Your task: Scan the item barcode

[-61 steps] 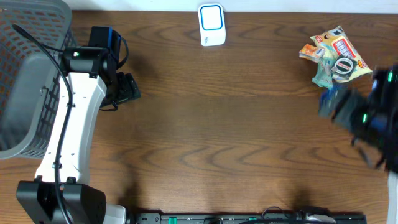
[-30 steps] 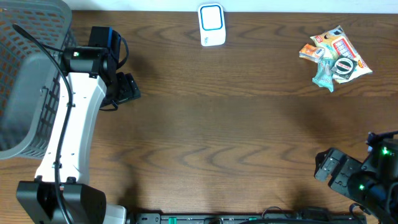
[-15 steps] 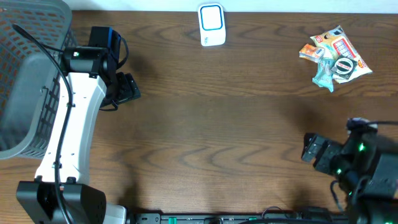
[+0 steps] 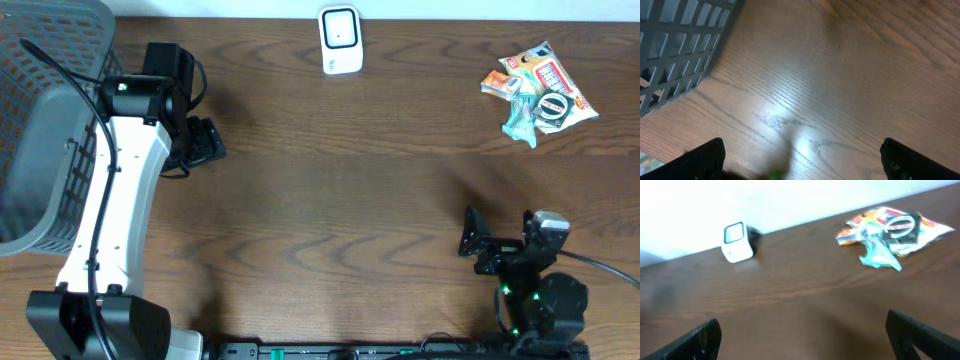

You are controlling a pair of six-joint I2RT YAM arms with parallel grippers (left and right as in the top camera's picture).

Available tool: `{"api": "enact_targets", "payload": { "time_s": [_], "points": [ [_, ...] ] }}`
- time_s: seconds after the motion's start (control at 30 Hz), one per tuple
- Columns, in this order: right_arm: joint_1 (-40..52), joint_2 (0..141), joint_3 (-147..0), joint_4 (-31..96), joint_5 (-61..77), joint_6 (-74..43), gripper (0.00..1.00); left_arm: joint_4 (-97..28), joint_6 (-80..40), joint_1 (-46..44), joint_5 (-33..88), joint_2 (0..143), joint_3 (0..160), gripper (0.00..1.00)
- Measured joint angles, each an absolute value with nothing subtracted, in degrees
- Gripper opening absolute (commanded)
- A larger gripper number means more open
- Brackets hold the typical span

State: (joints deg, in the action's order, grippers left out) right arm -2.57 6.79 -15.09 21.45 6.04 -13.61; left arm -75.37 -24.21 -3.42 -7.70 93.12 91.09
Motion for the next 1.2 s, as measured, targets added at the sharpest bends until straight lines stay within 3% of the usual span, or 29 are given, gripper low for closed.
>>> {"api": "enact_targets", "payload": {
  "time_s": [0.4,1.2],
  "points": [
    [-2.0,0.9,-1.4,-0.5,6.3,-13.1,0.99,-75.4,-24.2,-3.4,-7.7,93.1,91.1,0.98],
    [-2.1,0.7,-0.4,4.0,2.7,-11.4,0.99,-75.4,-24.2,-3.4,-7.7,93.1,91.1,0.97]
  ]
}}
